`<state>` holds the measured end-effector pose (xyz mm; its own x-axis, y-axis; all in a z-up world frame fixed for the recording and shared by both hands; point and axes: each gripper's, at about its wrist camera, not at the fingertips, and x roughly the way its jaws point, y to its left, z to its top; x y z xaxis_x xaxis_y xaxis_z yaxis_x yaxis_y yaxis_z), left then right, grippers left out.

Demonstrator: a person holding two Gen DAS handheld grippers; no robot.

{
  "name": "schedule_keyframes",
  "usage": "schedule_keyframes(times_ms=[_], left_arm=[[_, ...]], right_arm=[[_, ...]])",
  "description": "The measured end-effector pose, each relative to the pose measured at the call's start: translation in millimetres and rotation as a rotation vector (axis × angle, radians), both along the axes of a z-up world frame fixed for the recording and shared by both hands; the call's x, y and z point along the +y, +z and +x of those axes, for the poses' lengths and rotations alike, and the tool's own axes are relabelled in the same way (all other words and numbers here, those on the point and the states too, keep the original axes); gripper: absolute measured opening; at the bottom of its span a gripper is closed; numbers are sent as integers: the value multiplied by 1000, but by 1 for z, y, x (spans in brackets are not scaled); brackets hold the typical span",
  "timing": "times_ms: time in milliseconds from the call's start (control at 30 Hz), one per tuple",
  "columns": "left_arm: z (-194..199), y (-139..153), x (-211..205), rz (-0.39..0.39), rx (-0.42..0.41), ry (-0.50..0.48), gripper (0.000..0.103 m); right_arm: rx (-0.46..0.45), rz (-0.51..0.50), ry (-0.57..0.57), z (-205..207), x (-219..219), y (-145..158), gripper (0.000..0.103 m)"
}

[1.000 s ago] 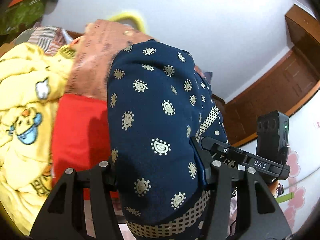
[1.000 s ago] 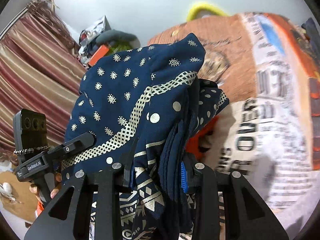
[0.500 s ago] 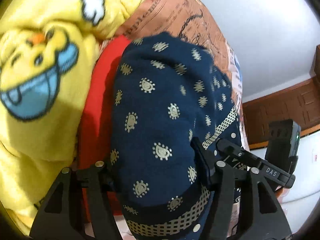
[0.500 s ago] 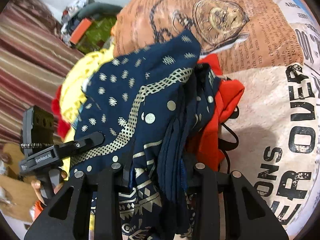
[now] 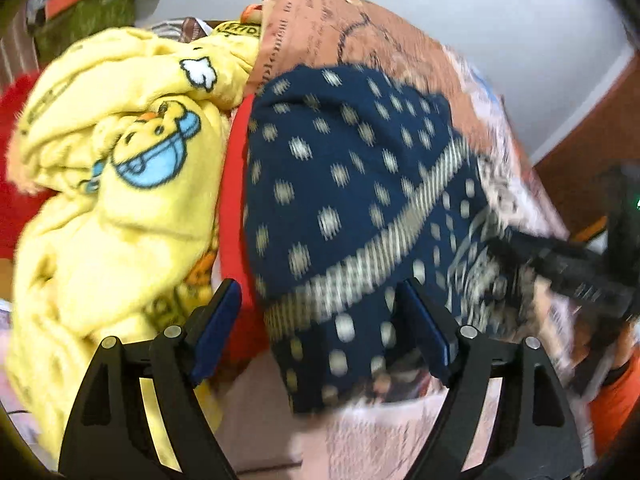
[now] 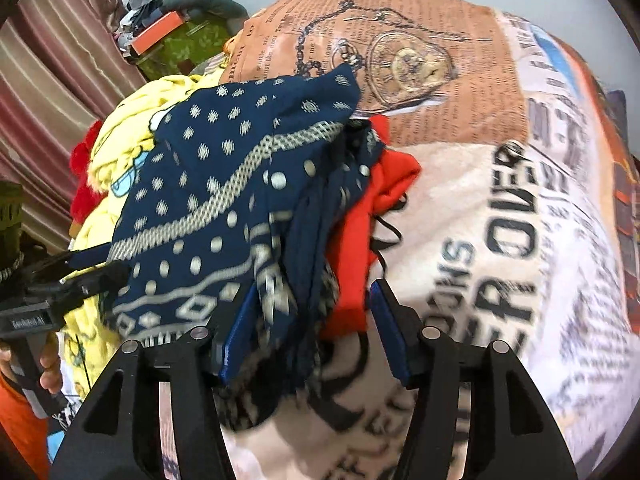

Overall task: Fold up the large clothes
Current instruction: 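Lower the folded hoodie onto the bed beside the red cloth and release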

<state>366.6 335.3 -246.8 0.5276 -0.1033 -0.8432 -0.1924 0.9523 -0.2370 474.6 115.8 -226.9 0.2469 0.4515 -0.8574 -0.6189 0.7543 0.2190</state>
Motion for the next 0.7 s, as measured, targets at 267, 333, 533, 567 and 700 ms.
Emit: schedule_keyframes(times_ms=[267,333,533,567,700], left_arm=[[-44,46,-32,168,-63,9,81],[-62,69,-40,177,-109,11,81],[-121,156,-77,199,-316,-7,81],[-128,167,-80,203,-343,-8,81],[-179,220,-108,240,-516,5,81]], right_arm=[[-112,87,-28,-44,-32,59,53],[-160,122,-17,-61,-40,83,53],[-352,236,11,-128,-66,161,53],[-370,254,13,-135,-68,169,53],[-496,352,22,-183,-89,212,53]])
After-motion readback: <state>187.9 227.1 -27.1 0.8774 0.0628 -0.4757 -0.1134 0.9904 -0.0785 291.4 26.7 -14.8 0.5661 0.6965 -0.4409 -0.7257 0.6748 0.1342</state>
